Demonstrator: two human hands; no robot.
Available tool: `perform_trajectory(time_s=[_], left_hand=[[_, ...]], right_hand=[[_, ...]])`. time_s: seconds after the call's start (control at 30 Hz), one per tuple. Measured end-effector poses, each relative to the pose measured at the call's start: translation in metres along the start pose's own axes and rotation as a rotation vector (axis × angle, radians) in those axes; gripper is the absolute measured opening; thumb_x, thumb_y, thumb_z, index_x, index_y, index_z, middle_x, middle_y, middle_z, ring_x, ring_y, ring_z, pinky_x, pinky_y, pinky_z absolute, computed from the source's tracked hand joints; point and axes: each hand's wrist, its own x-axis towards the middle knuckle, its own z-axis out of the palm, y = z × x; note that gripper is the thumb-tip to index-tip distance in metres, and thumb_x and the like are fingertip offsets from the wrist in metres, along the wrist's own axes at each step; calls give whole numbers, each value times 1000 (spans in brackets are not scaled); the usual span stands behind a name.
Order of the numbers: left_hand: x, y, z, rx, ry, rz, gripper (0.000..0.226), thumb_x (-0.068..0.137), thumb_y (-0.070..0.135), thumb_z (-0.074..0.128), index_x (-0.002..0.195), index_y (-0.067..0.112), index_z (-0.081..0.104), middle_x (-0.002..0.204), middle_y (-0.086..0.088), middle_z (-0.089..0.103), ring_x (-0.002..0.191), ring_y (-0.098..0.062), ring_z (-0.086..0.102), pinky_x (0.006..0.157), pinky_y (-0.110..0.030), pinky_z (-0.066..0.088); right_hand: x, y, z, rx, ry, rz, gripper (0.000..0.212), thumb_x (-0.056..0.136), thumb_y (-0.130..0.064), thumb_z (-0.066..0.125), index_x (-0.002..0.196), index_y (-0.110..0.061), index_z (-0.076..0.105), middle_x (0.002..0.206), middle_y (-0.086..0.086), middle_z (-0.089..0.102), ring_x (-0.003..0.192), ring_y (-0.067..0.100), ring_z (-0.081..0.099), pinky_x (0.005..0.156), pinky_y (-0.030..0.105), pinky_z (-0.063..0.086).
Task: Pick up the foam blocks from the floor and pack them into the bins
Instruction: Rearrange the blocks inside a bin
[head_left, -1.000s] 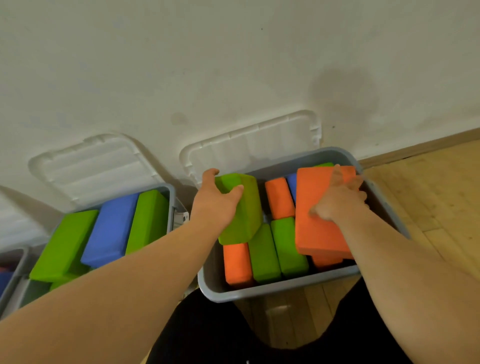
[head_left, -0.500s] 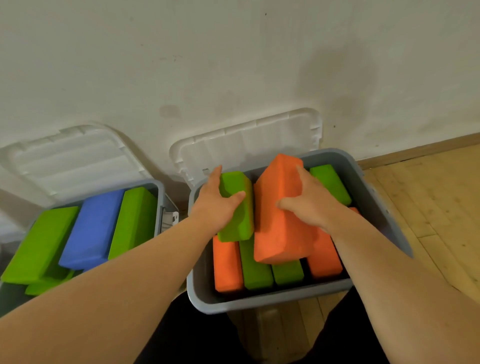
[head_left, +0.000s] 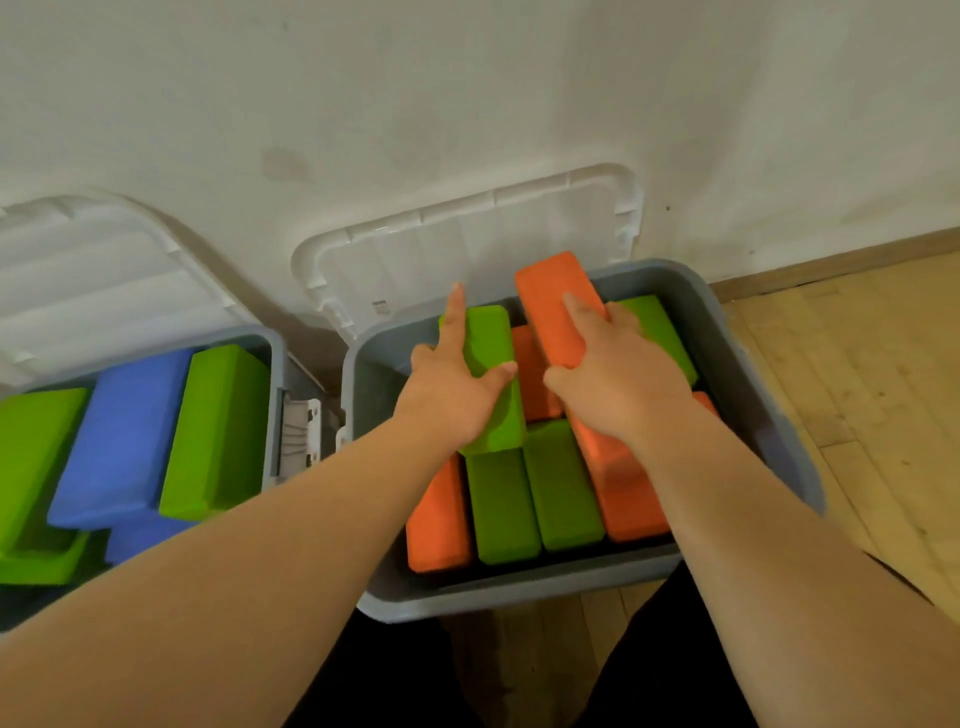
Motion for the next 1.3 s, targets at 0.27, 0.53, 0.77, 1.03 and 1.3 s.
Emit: perform_trajectory(time_s=[0.27, 0.53, 0.77, 1.03, 1.3], left_hand=[[-10, -1, 4, 19, -65, 53, 116, 85, 47, 76, 144, 68, -22, 161, -13, 21, 98, -20, 61, 63, -18, 44], [28, -10, -28, -49, -97, -6, 96, 87, 46, 70, 155, 57, 4, 137, 4, 48, 101, -17, 58, 85, -30, 49], [82, -51, 16, -10, -297, -198, 95, 97, 50, 63, 156, 53, -12, 143, -19, 50, 112, -32, 63, 93, -32, 51], [91, -84, 64, 67, -351, -282, 80, 101, 62, 43, 151, 60, -19, 158, -25, 15, 133, -46, 46, 113, -42, 33], [30, -69, 52, 406, -218, -113, 67, 104, 58, 37, 156, 57, -5, 168, -9, -3, 154, -37, 6, 122, -60, 15]], right_hand=[[11, -4, -12, 62, 22, 32, 84, 91, -46, 56, 162, -41, 12, 169, 8, 15, 146, 33, 37, 112, 44, 37], [20, -5, -12, 15, 37, 15, 82, 92, -49, 57, 161, -44, 13, 168, 8, 17, 139, 35, 44, 105, 44, 42], [29, -6, -2, -19, 101, 29, 81, 91, -53, 56, 160, -47, 13, 164, 5, 24, 133, 37, 48, 100, 46, 45], [36, -9, 14, -117, 167, 35, 81, 91, -58, 52, 159, -49, 9, 161, 5, 26, 132, 35, 47, 98, 47, 45], [38, -20, 12, -63, 168, 69, 79, 88, -59, 51, 158, -49, 14, 160, 3, 30, 133, 33, 48, 100, 47, 44]])
